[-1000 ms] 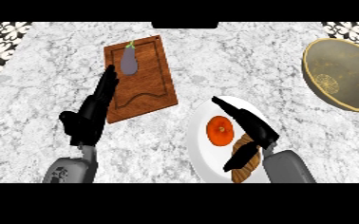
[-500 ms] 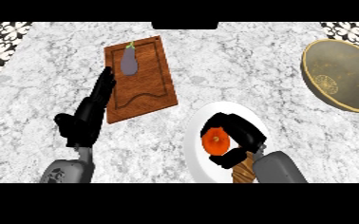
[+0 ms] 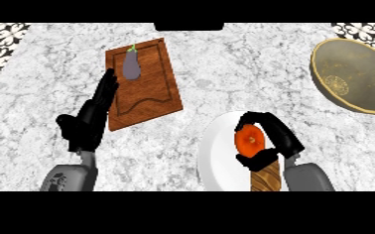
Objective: Pick the squash from the plate and place it in the bowl
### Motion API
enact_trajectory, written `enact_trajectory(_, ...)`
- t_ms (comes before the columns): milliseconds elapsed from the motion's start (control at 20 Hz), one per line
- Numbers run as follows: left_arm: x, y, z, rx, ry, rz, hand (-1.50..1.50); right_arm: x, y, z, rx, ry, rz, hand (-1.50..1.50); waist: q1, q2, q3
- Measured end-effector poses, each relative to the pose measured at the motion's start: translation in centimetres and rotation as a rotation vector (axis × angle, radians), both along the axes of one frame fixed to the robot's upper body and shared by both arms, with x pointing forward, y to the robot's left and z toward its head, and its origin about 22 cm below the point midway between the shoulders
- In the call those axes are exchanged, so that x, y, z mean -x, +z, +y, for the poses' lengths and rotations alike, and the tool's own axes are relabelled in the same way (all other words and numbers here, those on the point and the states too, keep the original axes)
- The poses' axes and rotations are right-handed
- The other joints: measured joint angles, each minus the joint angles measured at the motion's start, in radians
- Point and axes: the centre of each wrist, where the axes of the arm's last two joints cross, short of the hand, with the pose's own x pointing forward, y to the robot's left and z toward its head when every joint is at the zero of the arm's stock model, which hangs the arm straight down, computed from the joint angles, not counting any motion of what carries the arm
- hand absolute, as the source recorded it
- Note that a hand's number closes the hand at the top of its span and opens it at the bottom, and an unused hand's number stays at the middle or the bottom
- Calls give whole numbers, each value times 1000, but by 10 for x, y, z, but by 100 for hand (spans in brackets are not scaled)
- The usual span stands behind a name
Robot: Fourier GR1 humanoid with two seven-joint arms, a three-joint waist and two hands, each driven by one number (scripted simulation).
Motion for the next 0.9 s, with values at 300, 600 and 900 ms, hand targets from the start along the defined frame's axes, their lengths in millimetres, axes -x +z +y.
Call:
enact_trajectory(300,2,4,2,-1,-2,-9,0,16,31,-20,-117,-188,-117,150,2,1,1)
enact_trajectory(600,2,3,-1,0,-7,-3,0,34,84,-24,-166,-244,-363,150,3,1,1)
enact_trajectory(900,-1,5,-2,1,-3,-7,0,61,156,-16,-97,-327,-524,150,5,1,0)
